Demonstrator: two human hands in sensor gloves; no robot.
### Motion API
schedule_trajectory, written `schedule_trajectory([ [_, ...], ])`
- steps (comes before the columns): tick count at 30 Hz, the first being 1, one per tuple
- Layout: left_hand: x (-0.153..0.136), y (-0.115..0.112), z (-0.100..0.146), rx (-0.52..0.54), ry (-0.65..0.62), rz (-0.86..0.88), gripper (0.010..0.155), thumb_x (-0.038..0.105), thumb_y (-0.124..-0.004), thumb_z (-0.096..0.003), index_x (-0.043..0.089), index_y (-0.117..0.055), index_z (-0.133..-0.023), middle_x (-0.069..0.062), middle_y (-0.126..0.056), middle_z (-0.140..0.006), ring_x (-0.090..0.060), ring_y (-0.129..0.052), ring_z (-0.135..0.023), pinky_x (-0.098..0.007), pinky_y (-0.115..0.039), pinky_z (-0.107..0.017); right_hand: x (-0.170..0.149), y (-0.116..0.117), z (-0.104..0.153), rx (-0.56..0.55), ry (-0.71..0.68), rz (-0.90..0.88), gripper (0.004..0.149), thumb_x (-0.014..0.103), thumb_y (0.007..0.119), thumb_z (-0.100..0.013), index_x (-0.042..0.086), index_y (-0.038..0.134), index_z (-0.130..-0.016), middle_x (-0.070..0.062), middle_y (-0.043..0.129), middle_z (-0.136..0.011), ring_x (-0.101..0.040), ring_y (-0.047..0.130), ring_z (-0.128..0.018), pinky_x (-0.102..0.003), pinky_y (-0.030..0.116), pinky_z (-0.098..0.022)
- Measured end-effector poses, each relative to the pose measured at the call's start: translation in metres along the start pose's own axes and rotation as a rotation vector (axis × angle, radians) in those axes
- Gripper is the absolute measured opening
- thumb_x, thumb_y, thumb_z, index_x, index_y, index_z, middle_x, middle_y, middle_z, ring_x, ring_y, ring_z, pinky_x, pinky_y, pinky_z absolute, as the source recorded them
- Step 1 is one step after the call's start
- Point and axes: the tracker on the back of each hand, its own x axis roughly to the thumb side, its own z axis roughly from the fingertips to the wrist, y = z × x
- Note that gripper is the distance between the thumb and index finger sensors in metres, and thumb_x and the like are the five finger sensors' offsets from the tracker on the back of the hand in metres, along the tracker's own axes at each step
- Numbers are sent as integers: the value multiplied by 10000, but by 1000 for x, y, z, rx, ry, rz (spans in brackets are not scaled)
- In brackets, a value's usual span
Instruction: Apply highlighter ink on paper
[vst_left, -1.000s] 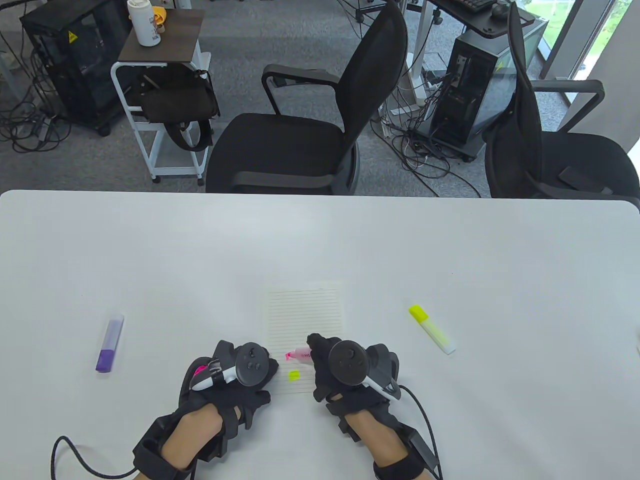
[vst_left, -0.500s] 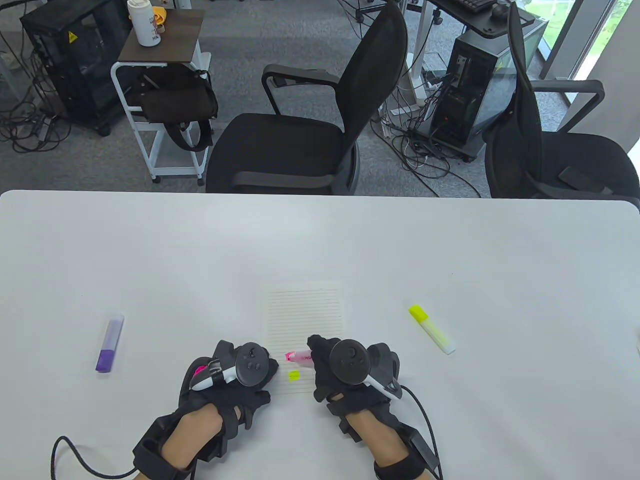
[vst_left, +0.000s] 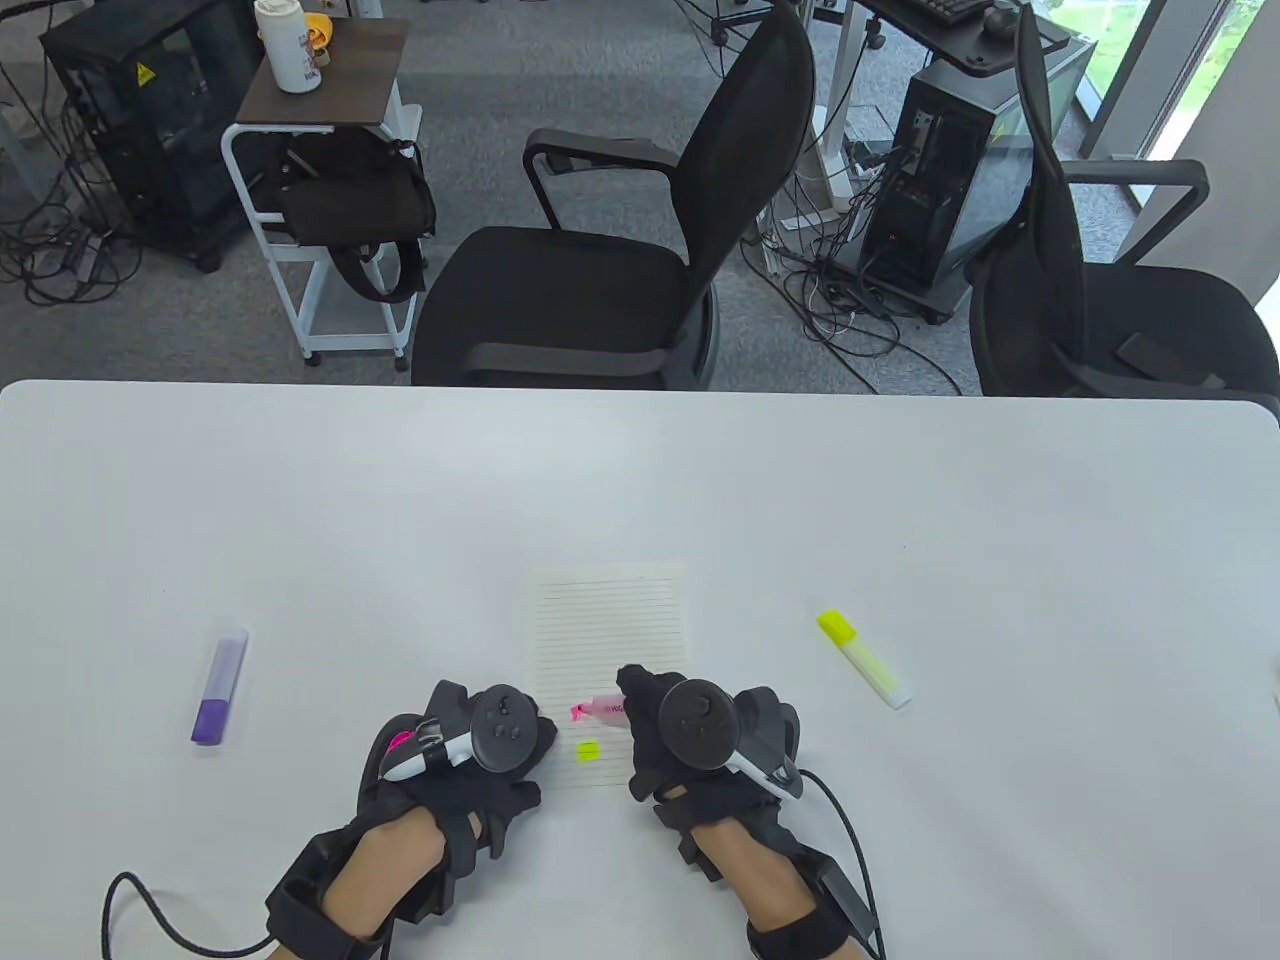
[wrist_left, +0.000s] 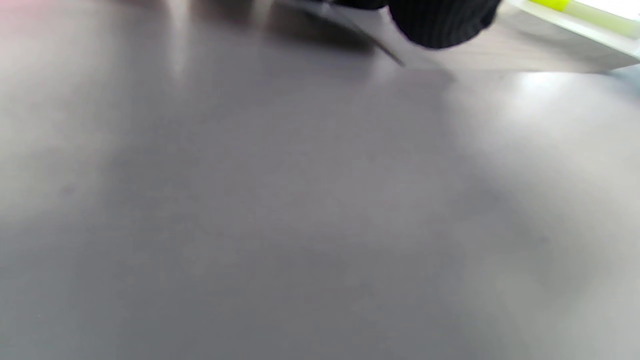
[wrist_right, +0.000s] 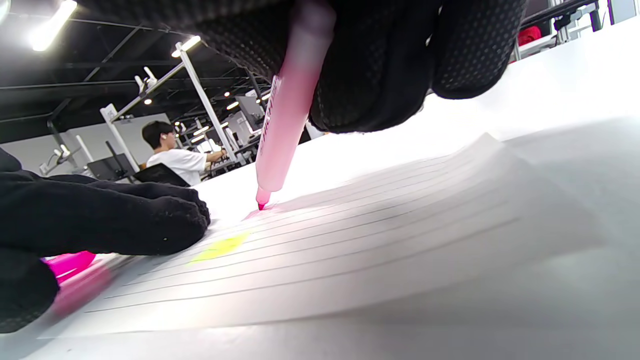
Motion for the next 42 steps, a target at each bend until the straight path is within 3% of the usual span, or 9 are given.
schedule_trajectory([
  [3, 0, 0, 0, 0, 0, -1, 695, 493, -675, -464, 354, -376, -1075, 76, -226, -1150, -371, -243, -1082, -673, -253, -723, 0, -1, 0, 25, -3, -25, 377, 298, 734, -624, 196, 747, -987, -149, 894, -830, -328, 942, -518, -587, 725, -614],
  [8, 0, 0, 0, 0, 0, -1, 695, 493, -675, -464, 353, -374, -1076, 75, -225, -1149, -370, -241, -1082, -673, -252, -724, -1, 2, -1, -25, 3, 9, 381, 303, 722, -634, 209, 725, -1003, -146, 877, -855, -326, 937, -544, -585, 719, -620],
  [13, 0, 0, 0, 0, 0, -1, 694, 494, -674, -464, 354, -375, -1075, 76, -225, -1149, -369, -241, -1082, -672, -253, -724, 0, -1, -1, 28, 0, -30, 377, 298, 733, -624, 193, 748, -985, -150, 897, -822, -328, 942, -511, -587, 726, -611],
  [18, 0, 0, 0, -1, 0, 0, 695, 494, -673, -464, 355, -373, -1075, 76, -224, -1149, -370, -241, -1082, -672, -255, -724, -2, 2, -2, -22, 11, 2, 384, 302, 721, -634, 198, 722, -1004, -146, 878, -849, -326, 937, -538, -585, 719, -620],
  [25, 0, 0, 0, -1, 0, 1, 694, 494, -673, -464, 354, -375, -1075, 76, -224, -1149, -371, -242, -1081, -672, -254, -724, 0, -1, -2, 25, 11, -22, 379, 298, 732, -621, 183, 747, -982, -150, 903, -809, -324, 943, -497, -586, 730, -605],
  [31, 0, 0, 0, -1, 0, 0, 694, 494, -672, -465, 354, -373, -1075, 76, -224, -1149, -370, -240, -1081, -672, -256, -724, -1, 2, -3, -26, 26, 12, 384, 302, 723, -629, 193, 728, -997, -146, 886, -835, -323, 937, -522, -584, 723, -613],
  [36, 0, 0, 0, -2, 0, 1, 695, 494, -673, -464, 354, -374, -1075, 76, -224, -1149, -370, -241, -1082, -673, -254, -724, -1, -1, -3, 35, 11, -42, 377, 297, 740, -615, 180, 760, -973, -153, 907, -802, -325, 943, -490, -587, 730, -602],
  [42, 0, 0, 0, -2, 0, 1, 695, 493, -674, -464, 354, -374, -1075, 75, -224, -1149, -369, -240, -1082, -672, -254, -724, -2, 2, -3, -24, 19, 15, 382, 305, 722, -631, 202, 729, -998, -144, 883, -839, -320, 937, -527, -582, 722, -615],
])
